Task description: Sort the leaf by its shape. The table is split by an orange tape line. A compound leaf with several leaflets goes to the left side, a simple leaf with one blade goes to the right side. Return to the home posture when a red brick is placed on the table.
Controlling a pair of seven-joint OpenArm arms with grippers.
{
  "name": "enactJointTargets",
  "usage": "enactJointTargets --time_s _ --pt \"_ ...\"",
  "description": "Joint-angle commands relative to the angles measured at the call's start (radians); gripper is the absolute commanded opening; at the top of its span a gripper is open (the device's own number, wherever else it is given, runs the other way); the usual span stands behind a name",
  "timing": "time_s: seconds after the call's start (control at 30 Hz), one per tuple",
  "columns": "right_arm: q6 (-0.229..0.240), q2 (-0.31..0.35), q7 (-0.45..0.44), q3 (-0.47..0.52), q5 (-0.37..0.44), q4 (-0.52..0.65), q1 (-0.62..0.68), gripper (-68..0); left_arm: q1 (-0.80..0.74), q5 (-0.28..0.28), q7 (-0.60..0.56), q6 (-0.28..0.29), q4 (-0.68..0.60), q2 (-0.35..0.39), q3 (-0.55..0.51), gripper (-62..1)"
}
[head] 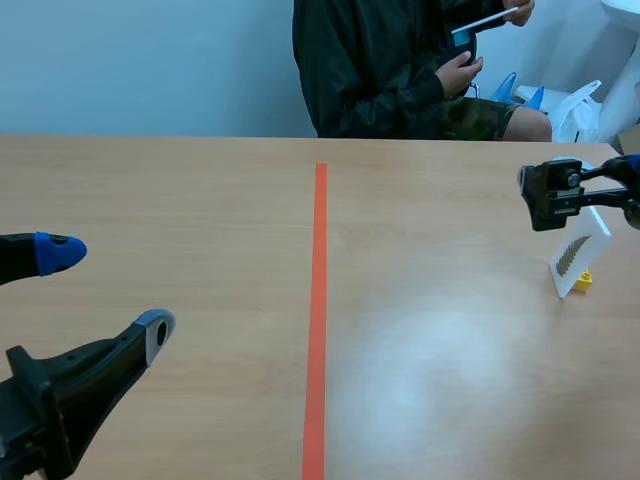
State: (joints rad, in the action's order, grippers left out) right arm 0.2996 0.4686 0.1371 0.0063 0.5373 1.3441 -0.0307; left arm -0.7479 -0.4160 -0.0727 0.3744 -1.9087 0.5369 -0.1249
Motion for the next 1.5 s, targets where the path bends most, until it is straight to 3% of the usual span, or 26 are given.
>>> enactJointTargets --time_s 0.0,0.2,0.67,0.9,1.47 --pt "0.008 0.016 0.013 0.007 0.018 0.054 0.011 0.4 0.003 -0.006 -0.013 0.002 -0.015 -0.007 0.003 1.4" --pt "0.036 0.016 0.093 0.006 0.058 0.285 0.147 0.4 0.003 -0.006 -0.013 0.002 -0.015 -0.007 0.003 1.4" --pt "0.046 -0.015 0.094 0.005 0.053 0.645 0.536 0.4 0.003 -0.006 -0.013 0.002 -0.015 -0.007 0.003 1.4" --pt "0.068 -0.045 0.093 0.005 0.030 0.715 0.671 0.4 0.003 -0.006 -0.013 0.002 -0.015 -0.007 0.003 1.4" --pt "0.068 -0.045 0.092 0.005 0.008 0.715 0.673 0.4 0.003 -0.006 -0.013 0.002 -0.015 -0.007 0.003 1.4"
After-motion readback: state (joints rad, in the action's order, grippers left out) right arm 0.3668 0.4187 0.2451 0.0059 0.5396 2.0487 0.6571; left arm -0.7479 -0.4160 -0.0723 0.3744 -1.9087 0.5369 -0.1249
